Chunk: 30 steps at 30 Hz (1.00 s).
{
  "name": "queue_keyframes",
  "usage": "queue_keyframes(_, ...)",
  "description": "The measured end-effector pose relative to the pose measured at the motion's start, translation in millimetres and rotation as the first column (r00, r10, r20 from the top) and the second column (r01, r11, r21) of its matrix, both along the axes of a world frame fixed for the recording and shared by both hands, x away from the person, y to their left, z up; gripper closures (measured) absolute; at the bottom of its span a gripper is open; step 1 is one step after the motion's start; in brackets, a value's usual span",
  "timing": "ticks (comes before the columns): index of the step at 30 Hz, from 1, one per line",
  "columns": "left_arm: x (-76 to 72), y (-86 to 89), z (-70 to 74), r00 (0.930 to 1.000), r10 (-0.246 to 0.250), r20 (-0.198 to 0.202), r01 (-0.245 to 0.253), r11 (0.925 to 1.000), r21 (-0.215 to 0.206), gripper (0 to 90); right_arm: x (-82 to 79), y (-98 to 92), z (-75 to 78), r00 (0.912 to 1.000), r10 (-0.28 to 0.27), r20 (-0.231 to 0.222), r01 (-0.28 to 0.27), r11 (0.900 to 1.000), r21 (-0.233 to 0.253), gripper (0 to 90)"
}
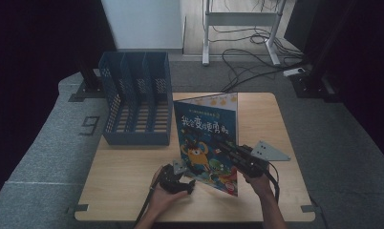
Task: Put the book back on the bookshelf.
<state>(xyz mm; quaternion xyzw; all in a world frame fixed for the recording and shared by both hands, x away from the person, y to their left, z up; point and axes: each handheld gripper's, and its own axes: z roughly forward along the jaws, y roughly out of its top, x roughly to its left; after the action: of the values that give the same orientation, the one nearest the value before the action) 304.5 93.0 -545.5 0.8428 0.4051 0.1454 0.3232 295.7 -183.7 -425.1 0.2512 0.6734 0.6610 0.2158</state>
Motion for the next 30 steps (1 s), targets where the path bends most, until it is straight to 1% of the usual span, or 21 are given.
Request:
queue_keyframes(9,9.2,-2.6,-0.3,0.9997,0.024,0.003,-0.024,0.9997,-0.002,14.4,0.8,-2.3,-0.3,1.0000,-0.002,-0.001,0.002,1.000,-0.001,80.4)
queue_keyframes(15,15.8,-7.3,-0.5,0.9990,0.044,0.004,-0.044,0.9990,-0.003,14.5,0.8,-3.2,0.0,1.0000,0.000,-0.002,0.000,1.000,0.001,80.5)
queue_keyframes(22,22.9,-13.3,-0.9,0.9988,0.049,0.006,-0.049,0.9988,-0.007,14.4,-1.1,-3.1,1.6,1.0000,0.005,0.009,-0.005,1.000,-0.004,81.4)
queue_keyframes(26,22.5,-12.0,-1.1,0.9992,0.038,0.010,-0.038,0.9992,-0.009,14.6,-0.4,-5.5,1.0,0.9999,0.008,0.007,-0.008,1.000,-0.008,81.9)
queue_keyframes(27,22.1,-10.3,-0.2,0.9985,0.051,0.021,-0.051,0.9986,-0.013,17.8,0.2,-5.8,-0.4,1.0000,0.001,0.007,-0.001,1.000,-0.024,82.8)
queue_keyframes(30,23.0,-0.6,5.2,0.9978,0.058,0.032,-0.057,0.9976,-0.039,17.9,1.0,-7.7,-0.9,1.0000,0.004,0.003,-0.004,1.000,-0.020,83.0)
